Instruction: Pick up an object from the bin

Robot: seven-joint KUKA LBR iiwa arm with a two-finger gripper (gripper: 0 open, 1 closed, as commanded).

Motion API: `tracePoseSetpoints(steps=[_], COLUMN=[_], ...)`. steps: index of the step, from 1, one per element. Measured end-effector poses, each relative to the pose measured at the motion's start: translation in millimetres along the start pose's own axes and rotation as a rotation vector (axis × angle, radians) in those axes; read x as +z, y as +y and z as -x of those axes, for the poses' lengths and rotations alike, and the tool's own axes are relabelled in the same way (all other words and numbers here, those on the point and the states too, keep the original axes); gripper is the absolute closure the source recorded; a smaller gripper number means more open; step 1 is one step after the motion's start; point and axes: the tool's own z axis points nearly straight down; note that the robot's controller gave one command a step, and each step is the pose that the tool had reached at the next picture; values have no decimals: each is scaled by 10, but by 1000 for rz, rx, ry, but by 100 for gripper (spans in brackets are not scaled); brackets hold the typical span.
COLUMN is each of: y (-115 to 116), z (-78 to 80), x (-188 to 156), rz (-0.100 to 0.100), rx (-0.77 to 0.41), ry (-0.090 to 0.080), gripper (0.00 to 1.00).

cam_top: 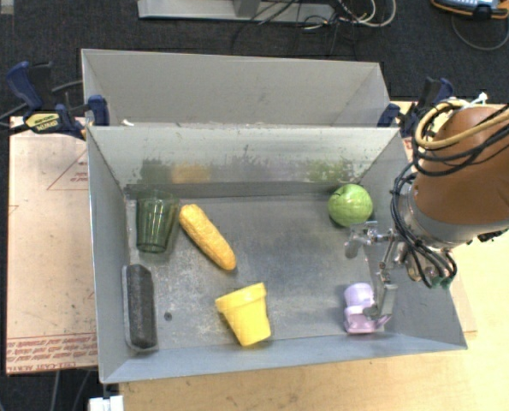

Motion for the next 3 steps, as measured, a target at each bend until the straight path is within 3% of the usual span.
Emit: tracePoseSetpoints(steps=[1, 2, 3], y=[3, -69, -75], z=[16, 21, 35], x=[-42, 250, 866], rz=[-1, -2, -2], rx=[-3, -49, -82], ry=[-8, -16, -12], gripper=[0, 0, 0])
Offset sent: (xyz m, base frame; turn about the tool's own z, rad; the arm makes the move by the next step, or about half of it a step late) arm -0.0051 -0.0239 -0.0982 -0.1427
